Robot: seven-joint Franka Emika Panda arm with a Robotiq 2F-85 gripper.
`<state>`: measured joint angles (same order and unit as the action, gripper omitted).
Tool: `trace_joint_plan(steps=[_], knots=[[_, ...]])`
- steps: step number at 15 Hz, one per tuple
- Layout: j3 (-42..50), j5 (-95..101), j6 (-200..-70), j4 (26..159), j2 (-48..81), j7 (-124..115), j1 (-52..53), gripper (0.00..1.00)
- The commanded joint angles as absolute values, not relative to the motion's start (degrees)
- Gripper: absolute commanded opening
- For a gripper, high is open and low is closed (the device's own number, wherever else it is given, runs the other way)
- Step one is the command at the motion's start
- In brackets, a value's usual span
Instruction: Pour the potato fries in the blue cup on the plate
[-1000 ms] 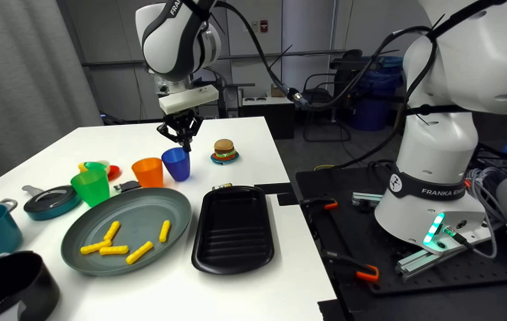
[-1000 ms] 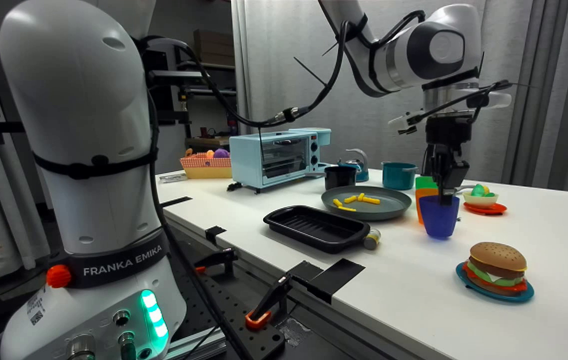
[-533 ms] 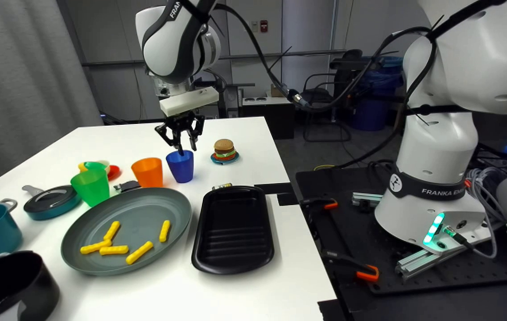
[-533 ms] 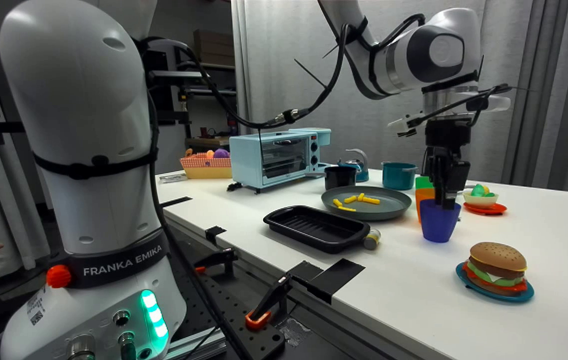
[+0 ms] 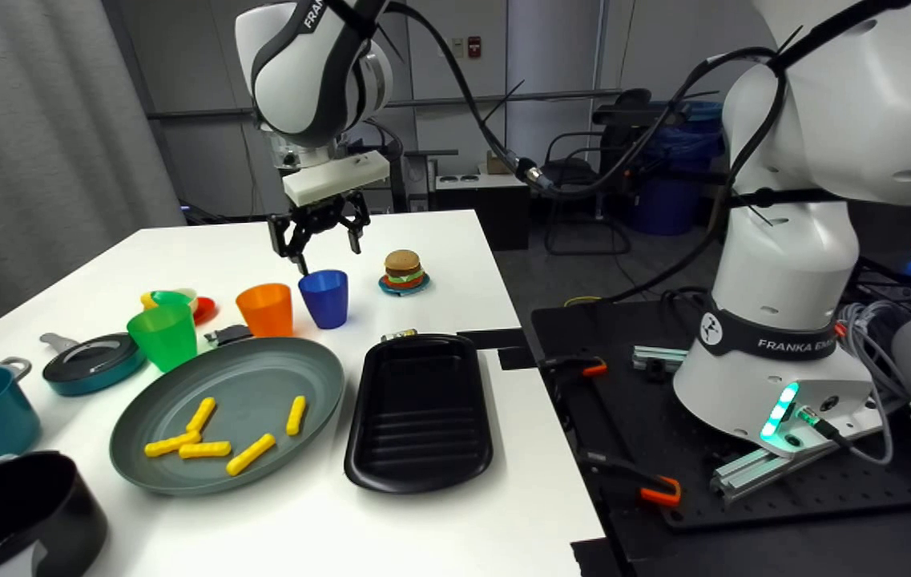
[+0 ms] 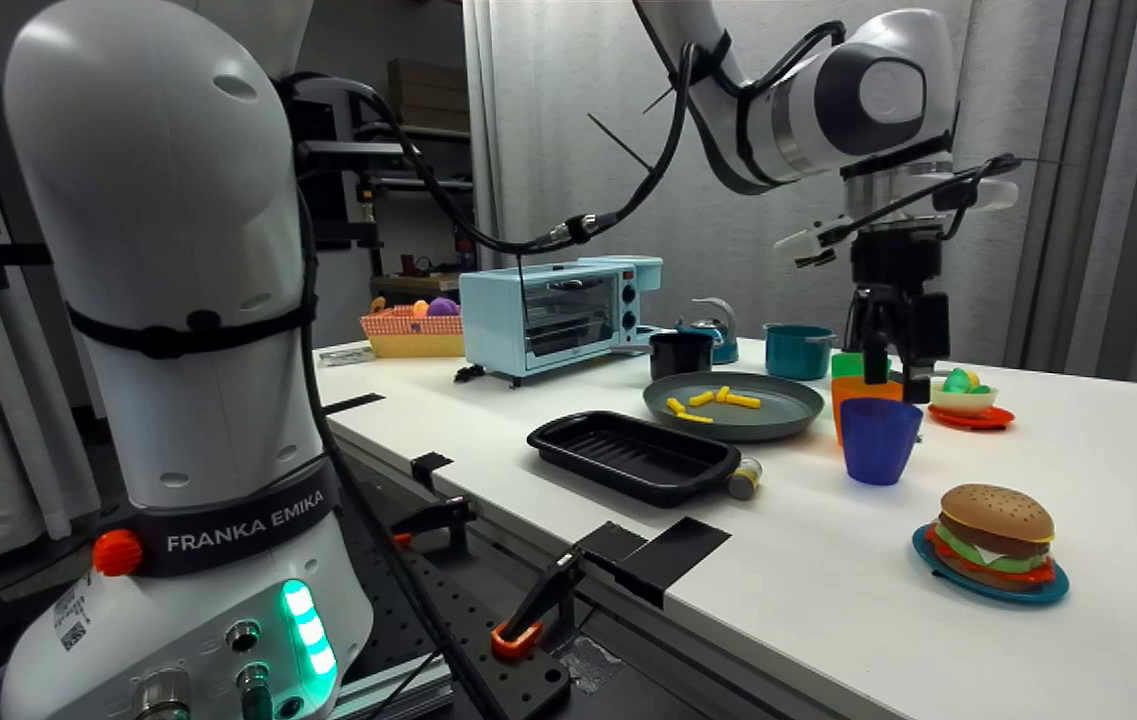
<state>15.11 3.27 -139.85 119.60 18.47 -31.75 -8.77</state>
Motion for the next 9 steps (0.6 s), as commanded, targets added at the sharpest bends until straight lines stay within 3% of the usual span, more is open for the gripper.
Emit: trace_joint_plan(steps=[1, 9], knots=[[17.0, 8.2, -140.6, 120.5, 15.7, -33.7, -6.2, 1.00], [14.3, 14.5, -139.9, 122.9, 9.5, -32.6, -3.5, 1.00]])
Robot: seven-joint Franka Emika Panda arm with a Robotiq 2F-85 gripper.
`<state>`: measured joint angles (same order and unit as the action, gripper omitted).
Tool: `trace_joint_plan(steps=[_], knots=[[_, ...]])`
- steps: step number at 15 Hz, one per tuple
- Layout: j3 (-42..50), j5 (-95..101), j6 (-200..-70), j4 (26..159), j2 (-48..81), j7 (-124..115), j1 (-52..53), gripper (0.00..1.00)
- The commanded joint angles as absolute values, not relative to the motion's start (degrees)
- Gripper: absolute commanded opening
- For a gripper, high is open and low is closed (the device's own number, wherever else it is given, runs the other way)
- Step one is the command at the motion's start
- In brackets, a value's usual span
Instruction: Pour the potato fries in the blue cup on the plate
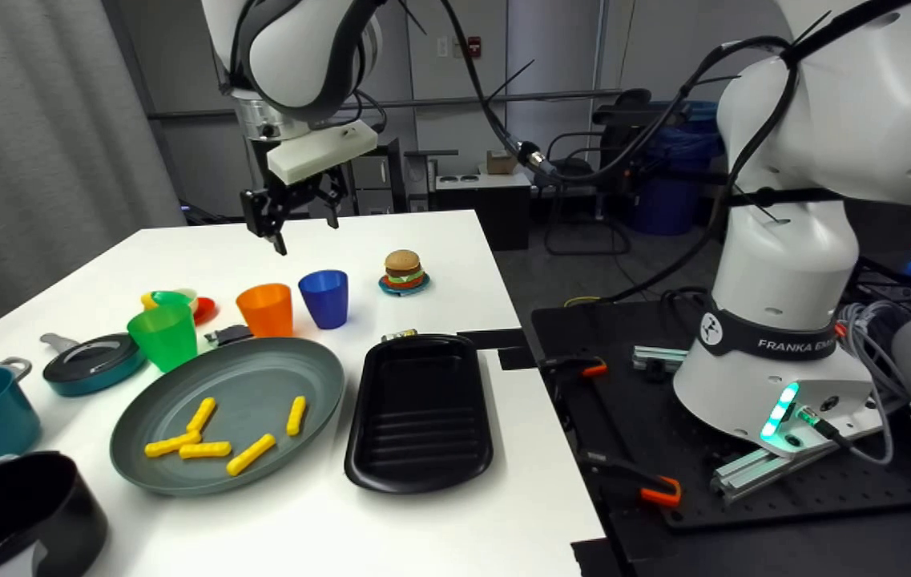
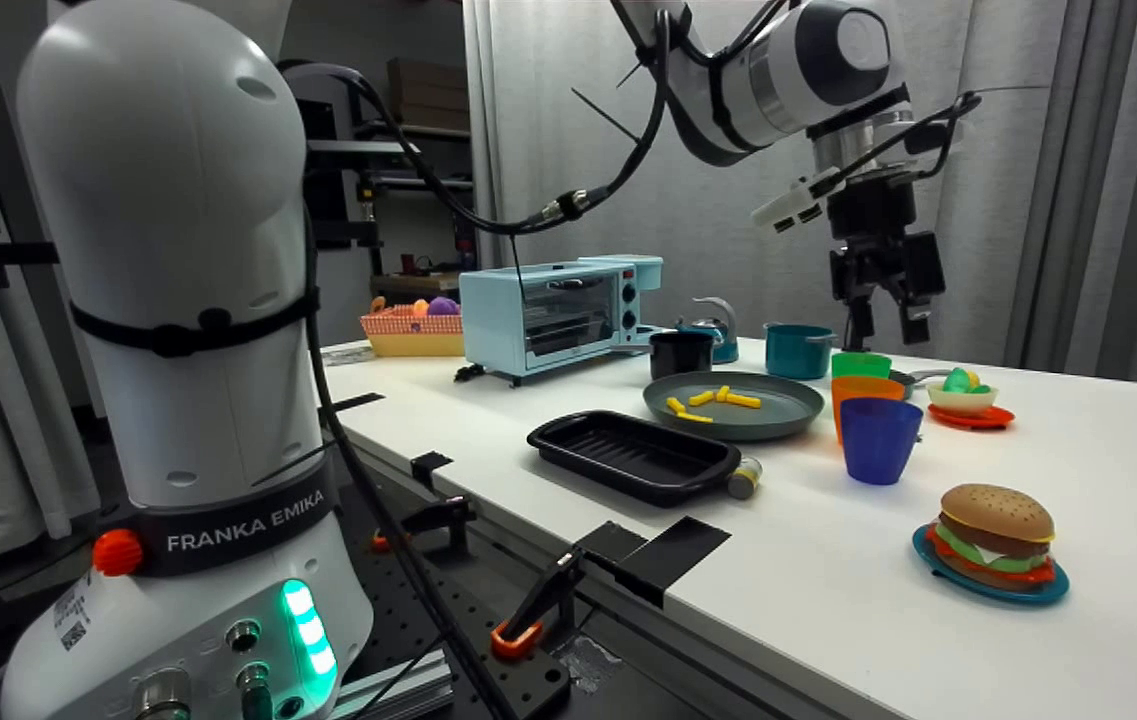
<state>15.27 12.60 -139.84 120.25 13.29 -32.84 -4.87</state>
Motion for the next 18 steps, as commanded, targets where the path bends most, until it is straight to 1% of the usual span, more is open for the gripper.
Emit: trace_joint_plan(steps=[1, 9, 18], knots=[[13.6, 14.9, -139.9, 123.4, 8.7, -32.5, -3.0, 1.00], [7.1, 17.3, -138.7, 129.0, 2.3, -30.3, 0.0, 1.00], [2.4, 26.6, -133.1, 137.4, -5.5, -27.9, -0.5, 1.00]])
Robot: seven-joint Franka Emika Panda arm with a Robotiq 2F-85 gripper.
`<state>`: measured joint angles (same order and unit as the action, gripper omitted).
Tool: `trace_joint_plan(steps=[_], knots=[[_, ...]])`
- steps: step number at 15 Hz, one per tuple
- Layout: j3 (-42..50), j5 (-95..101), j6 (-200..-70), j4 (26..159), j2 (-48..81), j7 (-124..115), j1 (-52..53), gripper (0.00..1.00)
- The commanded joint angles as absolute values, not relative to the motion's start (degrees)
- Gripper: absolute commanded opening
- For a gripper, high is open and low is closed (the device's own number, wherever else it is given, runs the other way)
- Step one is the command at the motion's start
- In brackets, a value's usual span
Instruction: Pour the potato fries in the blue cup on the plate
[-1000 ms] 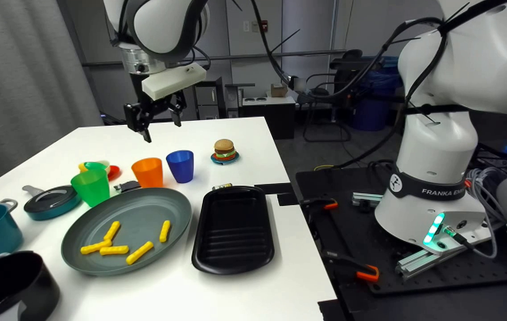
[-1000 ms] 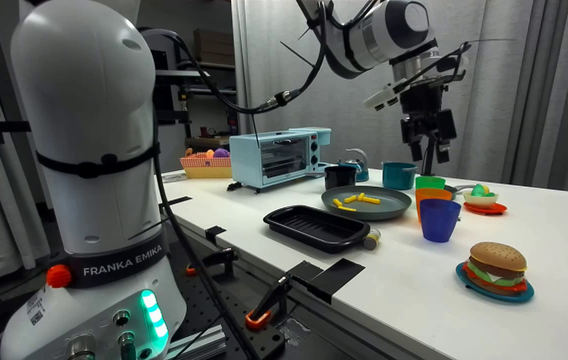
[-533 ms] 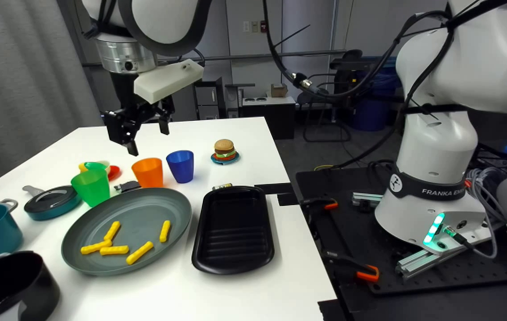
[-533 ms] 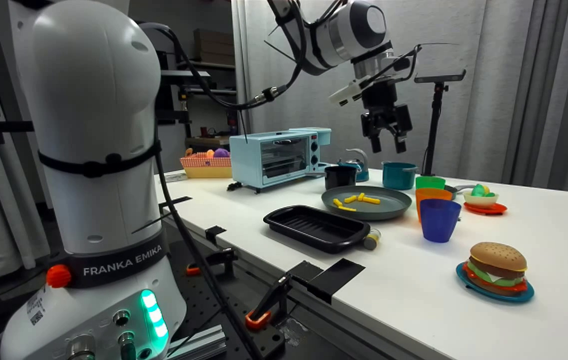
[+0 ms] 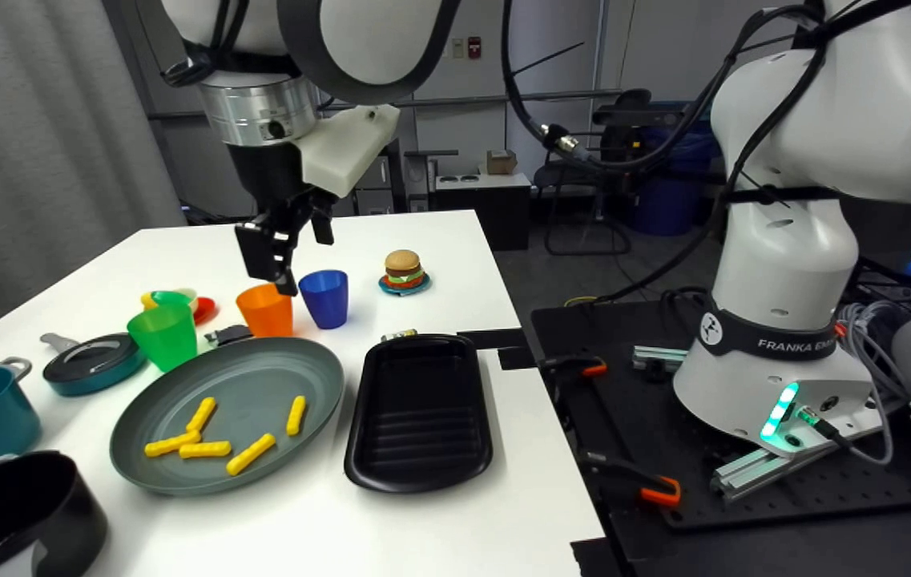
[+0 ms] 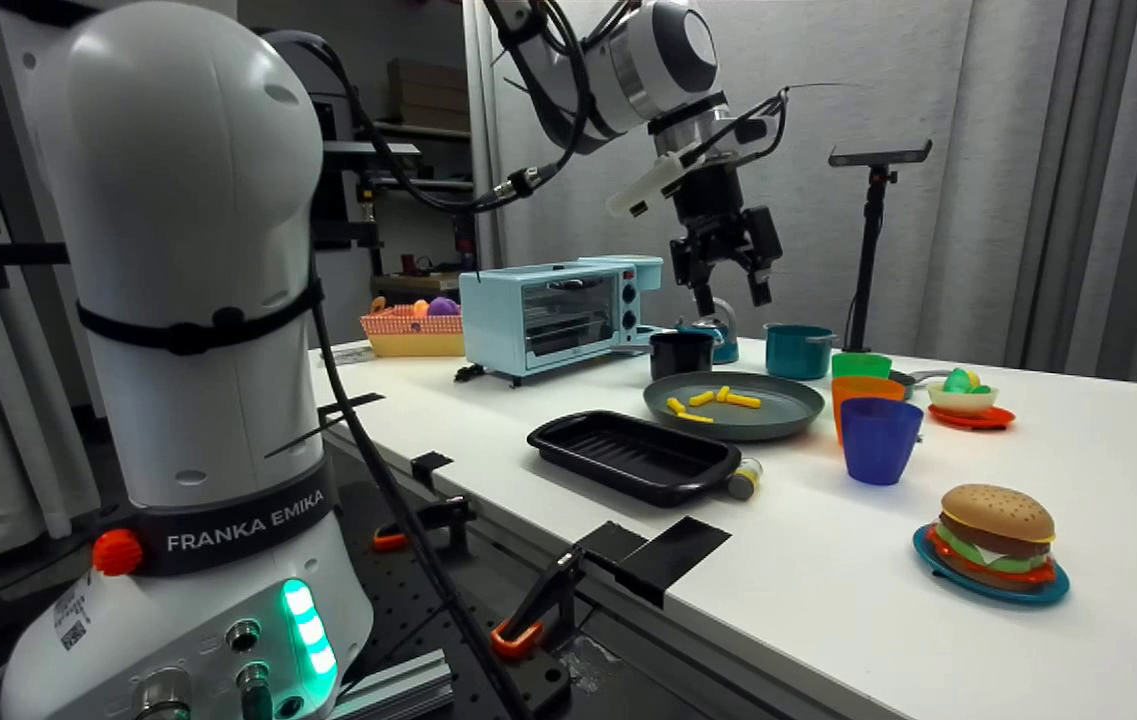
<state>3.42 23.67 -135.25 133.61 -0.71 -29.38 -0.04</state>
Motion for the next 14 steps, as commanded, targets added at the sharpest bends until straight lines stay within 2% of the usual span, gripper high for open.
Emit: trace_joint_plan(steps=[1, 14], knots=[[2.0, 27.3, -132.7, 138.2, -6.3, -27.7, -0.6, 1.00], [0.4, 27.0, -132.2, 139.2, -6.9, -26.6, -1.2, 1.00]])
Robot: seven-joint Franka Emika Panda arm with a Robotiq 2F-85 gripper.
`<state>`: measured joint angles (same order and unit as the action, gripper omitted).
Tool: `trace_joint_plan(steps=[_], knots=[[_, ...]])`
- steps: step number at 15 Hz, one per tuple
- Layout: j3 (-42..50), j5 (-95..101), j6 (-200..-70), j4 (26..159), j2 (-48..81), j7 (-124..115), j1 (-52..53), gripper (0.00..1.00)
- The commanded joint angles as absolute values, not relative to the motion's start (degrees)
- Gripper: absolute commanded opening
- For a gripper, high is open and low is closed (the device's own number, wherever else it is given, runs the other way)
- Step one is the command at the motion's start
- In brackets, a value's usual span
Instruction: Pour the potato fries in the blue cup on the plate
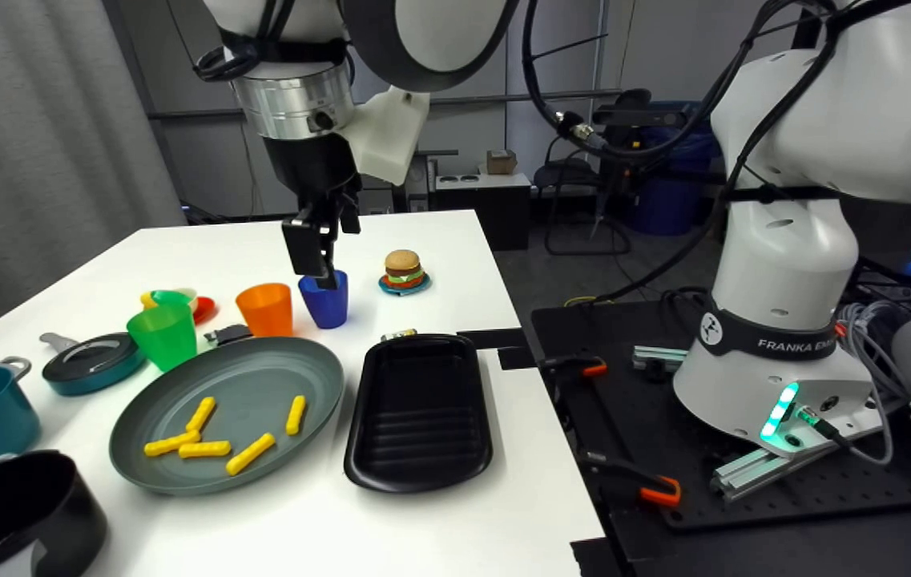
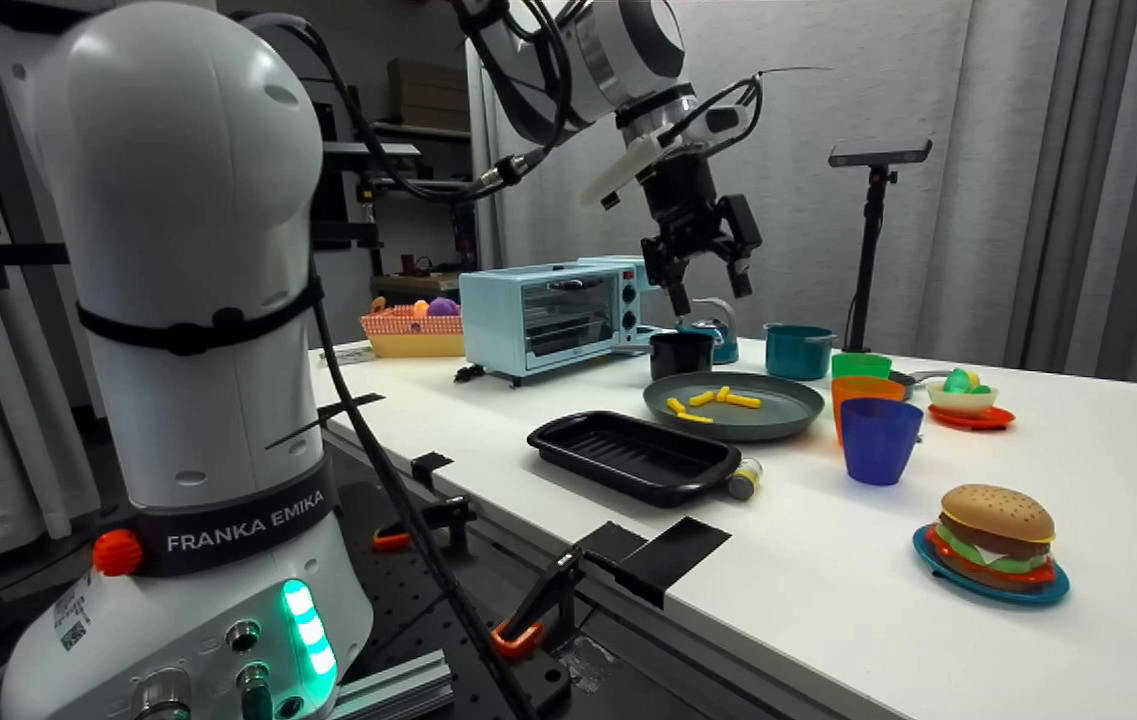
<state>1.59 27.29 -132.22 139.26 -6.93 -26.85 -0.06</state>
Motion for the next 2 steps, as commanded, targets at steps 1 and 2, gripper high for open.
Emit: trace_joint_plan(steps=[1, 2], knots=[[0.4, 27.0, -132.2, 139.2, -6.9, -26.6, -1.2, 1.00], [0.4, 27.0, -132.2, 139.2, -6.9, -26.6, -1.2, 1.00]])
